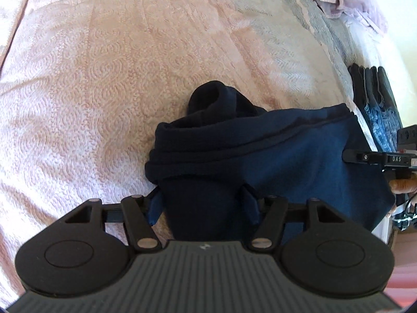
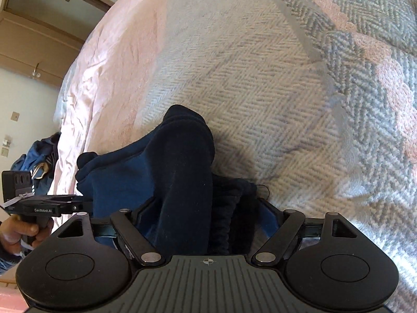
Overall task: Fold clothes
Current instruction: 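Grasp the folded sweatpants edge with the right gripper while the left gripper grasps it too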
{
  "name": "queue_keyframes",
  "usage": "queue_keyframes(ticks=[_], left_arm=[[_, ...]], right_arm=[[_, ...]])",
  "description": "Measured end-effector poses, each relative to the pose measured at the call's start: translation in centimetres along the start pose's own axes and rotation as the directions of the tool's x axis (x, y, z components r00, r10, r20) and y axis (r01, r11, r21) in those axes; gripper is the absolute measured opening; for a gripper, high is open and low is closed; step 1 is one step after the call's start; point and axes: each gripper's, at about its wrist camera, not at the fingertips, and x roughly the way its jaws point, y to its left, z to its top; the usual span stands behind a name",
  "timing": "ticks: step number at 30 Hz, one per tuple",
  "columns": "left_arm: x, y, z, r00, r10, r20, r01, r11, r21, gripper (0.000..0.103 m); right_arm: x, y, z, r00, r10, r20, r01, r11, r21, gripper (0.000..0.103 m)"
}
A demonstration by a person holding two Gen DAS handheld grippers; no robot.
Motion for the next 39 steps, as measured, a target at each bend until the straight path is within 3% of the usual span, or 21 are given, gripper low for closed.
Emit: queue_keyframes(ticks=[10, 19, 22, 24, 26, 28, 31, 34, 37, 39], left_arm=[[0.2, 0.2, -0.1, 1.0, -0.016, 0.026, 0.016, 1.0, -0.001, 0.057], [0.4, 0.0, -0.2, 0.999, -0.013, 0.039, 0.013, 1.0, 0.009, 0.058], [0.4, 0.0, -0.4, 0.998, -0.017, 0.052, 0.016, 1.0, 0.014, 0.056], [0.1, -0.4, -0.6, 0.997, -0.018, 0.074, 0.015, 0.999, 0.048, 0.046], [-0.5, -1.3, -0.9, 0.995, -0.022, 0.101, 0.011, 0.994, 0.105, 0.028], [-1.6, -2.9, -1.2, 0.991, -0.019, 0.133, -0.007, 0.98, 0.197, 0.022], [-3.5, -5.0, -0.9, 0.983, -0.052, 0.174, -0.004, 0.952, 0.307, 0.02], [-4.4, -7.3, 1.2, 0.976, -0.121, 0.181, 0.044, 0.923, 0.383, 0.02], [-2.2, -9.8, 5.0, 0.983, -0.162, 0.089, 0.107, 0.891, 0.441, 0.025], [0.6, -10.8, 7.1, 0.99, -0.135, 0.033, 0.106, 0.888, 0.448, 0.026]], right_arm=[[1.1, 0.7, 0.1, 1.0, -0.011, 0.008, 0.011, 1.0, -0.003, 0.087], [1.4, 1.1, 0.5, 0.999, -0.037, -0.014, 0.037, 0.999, -0.005, 0.087], [1.3, 1.3, 0.6, 0.999, -0.046, -0.019, 0.046, 0.999, -0.009, 0.078], [0.9, 1.4, 0.5, 0.999, -0.048, -0.007, 0.048, 0.999, -0.017, 0.069], [0.2, 1.5, 0.0, 0.999, -0.04, 0.021, 0.041, 0.999, -0.015, 0.056], [-0.9, 1.8, -0.8, 0.998, -0.03, 0.06, 0.031, 0.999, -0.014, 0.042], [-3.2, 2.1, -2.9, 0.989, -0.012, 0.149, 0.009, 1.0, 0.02, 0.038], [-6.6, 2.2, -6.0, 0.962, -0.017, 0.271, -0.007, 0.996, 0.087, 0.038], [-9.8, 1.7, -9.3, 0.922, -0.056, 0.383, -0.015, 0.984, 0.18, 0.038], [-10.3, 0.6, -10.2, 0.915, -0.111, 0.387, 0.014, 0.97, 0.243, 0.041]])
